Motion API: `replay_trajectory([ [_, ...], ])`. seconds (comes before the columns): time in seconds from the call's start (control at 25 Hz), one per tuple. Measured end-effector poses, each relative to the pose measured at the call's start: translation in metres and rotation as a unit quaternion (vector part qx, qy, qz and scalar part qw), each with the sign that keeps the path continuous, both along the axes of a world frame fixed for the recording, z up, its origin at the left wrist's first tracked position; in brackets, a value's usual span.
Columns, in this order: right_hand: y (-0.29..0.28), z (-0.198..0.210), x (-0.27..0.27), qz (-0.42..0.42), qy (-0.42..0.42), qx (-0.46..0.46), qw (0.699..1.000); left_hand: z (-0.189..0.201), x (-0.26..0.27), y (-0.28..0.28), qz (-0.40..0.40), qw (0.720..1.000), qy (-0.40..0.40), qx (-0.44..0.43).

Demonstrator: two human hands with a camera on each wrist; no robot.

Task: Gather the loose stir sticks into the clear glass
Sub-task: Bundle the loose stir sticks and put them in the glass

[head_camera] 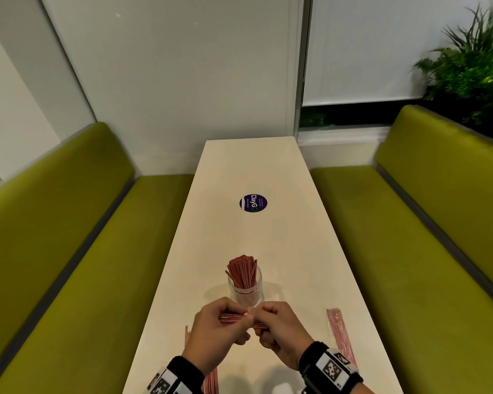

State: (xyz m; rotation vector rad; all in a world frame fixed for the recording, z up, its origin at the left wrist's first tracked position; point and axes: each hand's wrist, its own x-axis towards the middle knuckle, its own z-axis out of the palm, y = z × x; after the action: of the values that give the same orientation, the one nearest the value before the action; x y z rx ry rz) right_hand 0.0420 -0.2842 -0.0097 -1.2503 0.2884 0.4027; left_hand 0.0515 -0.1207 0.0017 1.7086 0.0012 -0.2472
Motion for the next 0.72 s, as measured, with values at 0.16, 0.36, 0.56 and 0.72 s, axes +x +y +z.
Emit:
replay_trajectory([
  [0.16,-0.005,0.007,0.006,-0.022,0.017,0.032,0.999,-0.003,0.001,-0.002,-0.016,1.0,-0.004,-0.011],
  [0.36,-0.006,0.013,0.012,-0.025,-0.075,0.13,0.988,-0.006,0.008,-0.003,0.079,0.983,0.068,-0.154],
  [0.56,0.001,0.003,0.022,-0.039,-0.135,0.012,0.99,-0.009,0.011,-0.018,0.055,0.962,0.129,-0.235],
  [0.72,-0.015,-0.008,0.032,-0.058,-0.162,-0.102,0.98,-0.019,0.02,-0.015,0.091,0.971,0.141,-0.171],
])
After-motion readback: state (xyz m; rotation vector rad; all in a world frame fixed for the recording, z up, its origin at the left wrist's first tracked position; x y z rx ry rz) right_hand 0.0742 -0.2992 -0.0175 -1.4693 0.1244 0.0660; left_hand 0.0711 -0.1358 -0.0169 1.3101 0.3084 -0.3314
